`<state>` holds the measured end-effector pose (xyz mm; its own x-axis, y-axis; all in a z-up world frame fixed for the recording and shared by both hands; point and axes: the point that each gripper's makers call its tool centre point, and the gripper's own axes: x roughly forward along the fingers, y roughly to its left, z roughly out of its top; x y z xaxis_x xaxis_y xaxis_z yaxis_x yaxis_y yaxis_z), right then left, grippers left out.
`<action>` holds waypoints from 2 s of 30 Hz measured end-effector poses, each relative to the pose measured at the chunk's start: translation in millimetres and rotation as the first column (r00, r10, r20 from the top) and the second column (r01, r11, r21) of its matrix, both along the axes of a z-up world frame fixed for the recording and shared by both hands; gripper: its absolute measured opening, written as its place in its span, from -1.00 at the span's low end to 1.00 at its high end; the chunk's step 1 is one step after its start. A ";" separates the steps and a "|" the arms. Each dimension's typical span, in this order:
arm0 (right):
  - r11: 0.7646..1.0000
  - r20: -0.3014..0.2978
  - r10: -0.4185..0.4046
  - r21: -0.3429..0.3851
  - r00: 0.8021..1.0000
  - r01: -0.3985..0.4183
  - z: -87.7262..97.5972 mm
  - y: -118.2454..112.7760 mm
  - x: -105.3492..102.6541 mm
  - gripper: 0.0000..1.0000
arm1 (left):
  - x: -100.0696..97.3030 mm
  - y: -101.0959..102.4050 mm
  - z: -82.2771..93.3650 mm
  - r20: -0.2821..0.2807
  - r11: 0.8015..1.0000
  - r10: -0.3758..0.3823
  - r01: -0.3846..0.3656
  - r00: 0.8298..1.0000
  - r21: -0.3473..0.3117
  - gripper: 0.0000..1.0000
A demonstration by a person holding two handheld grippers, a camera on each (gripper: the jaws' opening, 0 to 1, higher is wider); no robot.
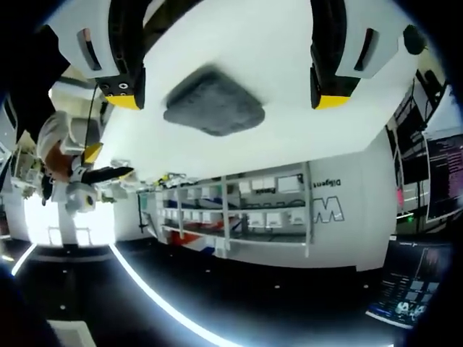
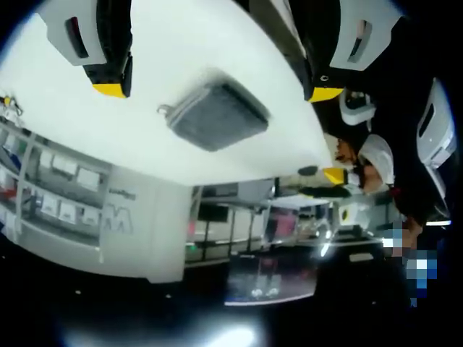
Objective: Open the folded towel by lifting each exposed corner and separating the folded layers until the towel lies flat within the target outline without major curled edges
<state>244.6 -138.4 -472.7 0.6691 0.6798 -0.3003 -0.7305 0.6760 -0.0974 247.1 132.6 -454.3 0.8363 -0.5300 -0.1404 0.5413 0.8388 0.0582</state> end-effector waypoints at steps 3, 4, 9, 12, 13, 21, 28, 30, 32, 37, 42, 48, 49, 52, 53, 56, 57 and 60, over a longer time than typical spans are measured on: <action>1.000 0.003 0.005 -0.002 1.000 -0.004 0.2 0.2 -1.2 1.00 | 4.7 -4.1 -1.2 -0.009 1.000 -0.012 0.012 1.000 -0.021 0.86; 1.000 0.005 0.006 -0.005 1.000 -0.006 0.1 0.4 -1.6 1.00 | 7.4 -5.2 -2.9 -0.008 1.000 -0.008 0.007 1.000 -0.008 0.86; 1.000 0.006 0.013 -0.017 1.000 -0.013 -1.4 1.6 -2.8 1.00 | 11.7 -14.1 -3.3 -0.016 1.000 -0.029 0.029 0.999 0.004 0.86; 1.000 0.003 0.019 -0.016 1.000 -0.018 -2.1 2.9 -3.1 1.00 | 15.3 -19.1 -2.7 -0.015 0.999 -0.038 0.038 0.999 0.014 0.85; 1.000 0.000 0.029 -0.004 1.000 -0.029 -1.2 4.9 -4.3 1.00 | 16.9 -19.7 -4.1 -0.020 0.999 -0.034 0.034 0.999 0.026 0.85; 0.994 0.015 0.091 0.053 0.996 -0.092 12.3 15.8 -17.3 1.00 | 26.6 -30.5 -4.2 -0.018 0.992 -0.040 0.042 0.999 0.117 0.84; 0.993 0.026 0.101 0.051 0.995 -0.103 16.2 19.1 -22.0 1.00 | 33.6 -40.1 -8.5 -0.040 0.992 -0.062 0.066 0.997 0.111 0.84; 0.992 0.025 0.110 0.060 0.994 -0.112 17.3 20.7 -23.2 1.00 | 34.9 -43.7 -9.6 -0.048 0.991 -0.072 0.076 0.996 0.106 0.85; 0.992 0.024 0.113 0.061 0.993 -0.114 17.0 21.7 -23.2 1.00 | 35.4 -48.7 -11.0 -0.056 0.990 -0.087 0.092 0.995 0.109 0.85; 0.992 0.020 0.112 0.053 0.994 -0.113 15.1 21.7 -22.3 1.00 | 38.7 -55.6 -10.8 -0.062 0.987 -0.103 0.109 0.993 0.117 0.85; 0.992 0.018 0.114 0.054 0.993 -0.115 14.6 22.0 -22.3 1.00 | 43.3 -60.3 -12.6 -0.068 0.984 -0.106 0.115 0.992 0.136 0.85; 0.993 0.010 0.104 0.055 0.995 -0.104 12.7 19.8 -20.5 1.00 | 46.9 -65.5 -20.4 -0.099 0.979 -0.118 0.132 0.988 0.154 0.84; 0.993 0.008 0.102 0.057 0.995 -0.102 12.8 19.2 -20.0 1.00 | 46.7 -66.9 -20.0 -0.097 0.978 -0.124 0.138 0.988 0.154 0.84; 0.993 0.005 0.097 0.062 0.995 -0.097 12.9 18.4 -18.9 1.00 | 45.5 -72.7 -19.5 -0.099 0.976 -0.145 0.159 0.984 0.148 0.84; 0.993 0.003 0.096 0.062 0.995 -0.096 12.4 18.3 -18.6 1.00 | 45.5 -75.3 -19.7 -0.101 0.975 -0.151 0.165 0.983 0.151 0.84; 0.994 0.000 0.095 0.062 0.995 -0.095 11.5 18.3 -18.3 1.00 | 46.9 -78.3 -19.5 -0.102 0.973 -0.157 0.172 0.982 0.157 0.84; 0.994 0.000 0.094 0.061 0.996 -0.094 11.4 18.2 -18.2 1.00 | 47.5 -79.2 -19.3 -0.102 0.972 -0.159 0.174 0.982 0.157 0.84; 0.993 0.001 0.095 0.063 0.995 -0.095 11.7 18.3 -18.4 1.00 | 49.4 -83.1 -18.8 -0.106 0.971 -0.164 0.179 0.981 0.156 0.83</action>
